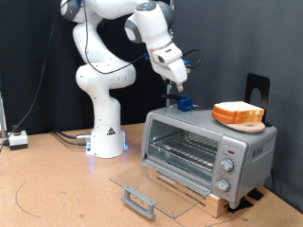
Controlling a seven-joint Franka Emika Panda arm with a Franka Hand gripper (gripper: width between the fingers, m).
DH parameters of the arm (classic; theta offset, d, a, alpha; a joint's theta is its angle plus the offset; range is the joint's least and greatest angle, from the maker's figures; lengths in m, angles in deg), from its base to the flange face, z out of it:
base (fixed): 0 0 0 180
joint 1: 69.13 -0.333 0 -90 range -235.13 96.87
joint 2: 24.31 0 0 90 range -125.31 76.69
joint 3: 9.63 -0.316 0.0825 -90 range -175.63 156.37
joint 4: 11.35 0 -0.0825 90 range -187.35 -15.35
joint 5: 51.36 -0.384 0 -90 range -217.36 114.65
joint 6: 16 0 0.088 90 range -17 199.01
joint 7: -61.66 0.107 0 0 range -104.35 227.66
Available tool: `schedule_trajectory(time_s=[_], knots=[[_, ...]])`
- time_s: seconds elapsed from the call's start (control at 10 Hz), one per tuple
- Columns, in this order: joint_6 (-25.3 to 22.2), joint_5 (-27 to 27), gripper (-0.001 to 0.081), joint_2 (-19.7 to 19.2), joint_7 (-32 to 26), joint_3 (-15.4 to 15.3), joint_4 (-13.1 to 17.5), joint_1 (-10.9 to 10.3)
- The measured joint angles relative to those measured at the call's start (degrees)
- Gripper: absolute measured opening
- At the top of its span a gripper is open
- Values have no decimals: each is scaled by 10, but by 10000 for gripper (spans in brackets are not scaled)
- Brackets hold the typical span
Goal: Make a piece of toast with the oven
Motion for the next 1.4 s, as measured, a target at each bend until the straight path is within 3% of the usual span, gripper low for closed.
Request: schedule_trajectory(time_s=[0.3,0.6,1.4], knots=[[37,-25,809,-23,8,-41,-4,-1],[66,-44,809,-50,9,-62,-5,-1],[105,-50,809,-101,6,-75,-6,-1]])
